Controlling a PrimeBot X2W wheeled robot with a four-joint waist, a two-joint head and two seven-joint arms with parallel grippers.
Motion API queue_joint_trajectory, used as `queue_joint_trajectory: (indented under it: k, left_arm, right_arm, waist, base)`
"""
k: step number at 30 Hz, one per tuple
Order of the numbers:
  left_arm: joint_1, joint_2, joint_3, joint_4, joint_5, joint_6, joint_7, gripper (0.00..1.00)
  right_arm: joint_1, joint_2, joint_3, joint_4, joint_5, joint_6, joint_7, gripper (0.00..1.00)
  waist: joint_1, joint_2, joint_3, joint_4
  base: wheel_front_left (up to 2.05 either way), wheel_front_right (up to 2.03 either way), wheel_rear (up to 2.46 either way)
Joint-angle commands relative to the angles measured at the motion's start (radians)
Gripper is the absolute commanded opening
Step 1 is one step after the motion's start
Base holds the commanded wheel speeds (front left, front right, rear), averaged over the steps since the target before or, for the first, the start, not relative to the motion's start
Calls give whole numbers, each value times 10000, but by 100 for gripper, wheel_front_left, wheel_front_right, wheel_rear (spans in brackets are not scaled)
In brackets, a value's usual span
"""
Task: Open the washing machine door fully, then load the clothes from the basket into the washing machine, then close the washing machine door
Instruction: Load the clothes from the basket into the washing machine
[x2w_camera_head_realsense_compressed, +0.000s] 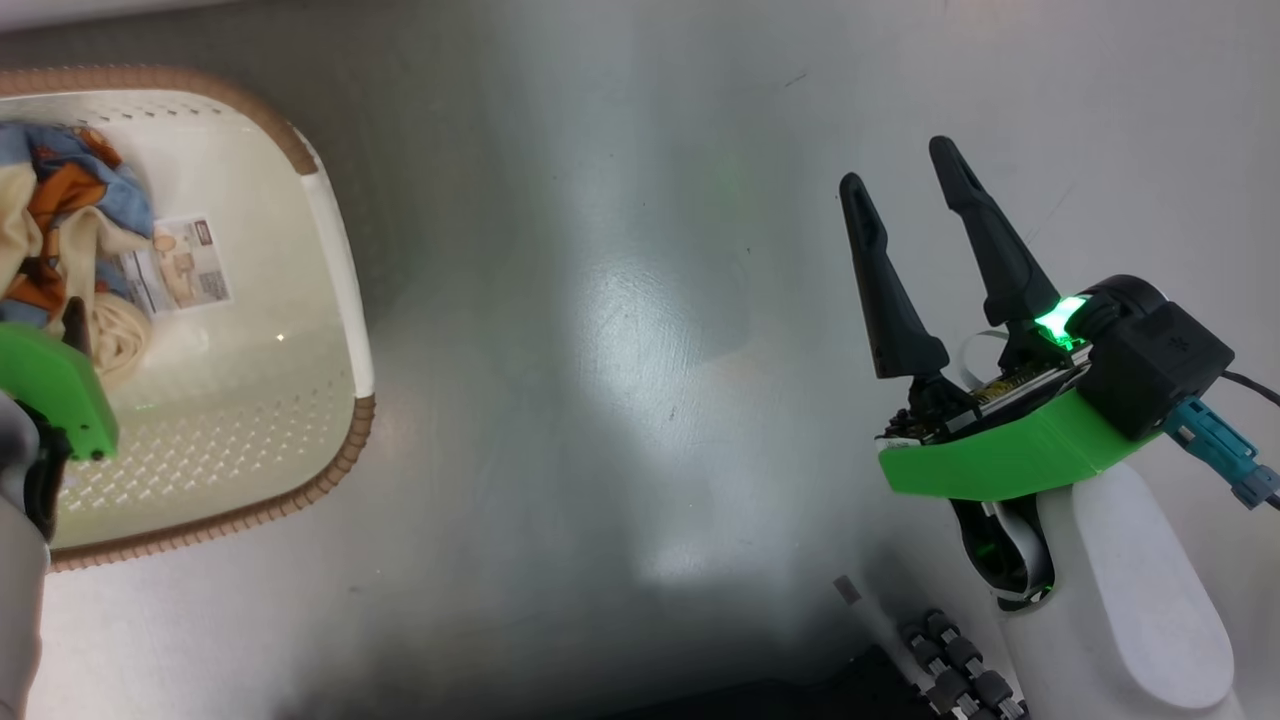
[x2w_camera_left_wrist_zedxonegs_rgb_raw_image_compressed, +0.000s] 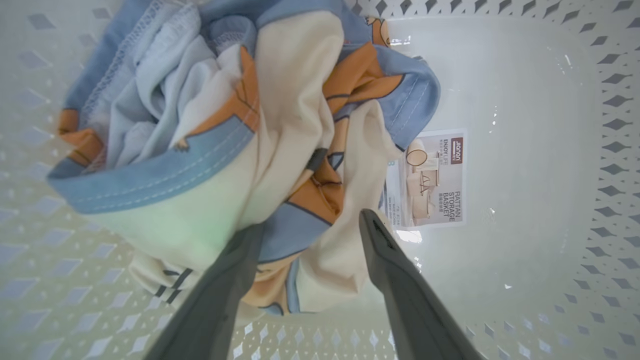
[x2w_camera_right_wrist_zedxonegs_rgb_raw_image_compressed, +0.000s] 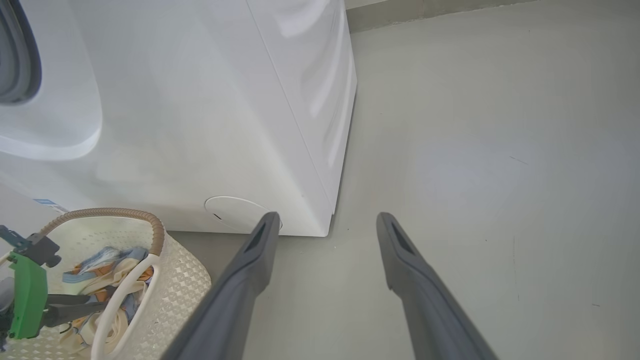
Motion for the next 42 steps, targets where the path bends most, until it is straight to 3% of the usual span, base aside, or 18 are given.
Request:
queue_joint_trajectory:
  k: [1,3,4,5,6,8,17,18,32,42]
  left_arm:
    - [46,650,139,-24,-111,108,10,100]
    - [18,673,131,-24,-136,137,22,100]
    - [4,687,124,-24,-147,145,30,87]
    - [4,687,124,-24,-147,145,30,87]
    - [-12,706,120,-24,-161,148,42,78]
    - [-45,724,103,-24,-181,152,54,49]
    - [-143,777,13,-23,-259,203,115,18]
    - [-154,789,7,-23,-271,203,116,0]
    - [200,365,339,-23,-962,16,-691,0]
    - [807,-227,459,-44,-1427,-263,-1892,0]
  right_arm:
    - [166,107,256,-266,-52,16,-48,100]
    - [149,110,269,-281,-54,16,-48,100]
    - [143,111,275,-287,-56,16,-48,100]
    - [143,111,275,-287,-56,16,-48,100]
    - [138,112,285,-291,-59,16,-48,100]
    - [127,113,300,-299,-65,16,-48,100]
    - [65,101,385,-318,-83,16,-48,100]
    - [54,102,398,-310,-82,16,-48,100]
    - [7,28,279,-180,-54,16,-48,100]
    - [357,-129,14,38,71,16,-48,100]
  waist:
    - [0,-1,61,-24]
    - [0,-1,105,-39]
    - [0,-1,124,-45]
    - [0,-1,124,-45]
    - [0,-1,140,-54]
    - [0,-1,173,-63]
    - [0,-1,238,-117]
    - [0,-1,235,-124]
    - [0,-1,-555,242]
    - [0,-1,-1862,703]
  base:
    - [0,0,0]
    - [0,0,0]
    - [0,0,0]
    - [0,0,0]
    - [0,0,0]
    - [0,0,0]
    - [0,0,0]
    - [0,0,0]
    - [0,0,0]
    - [0,0,0]
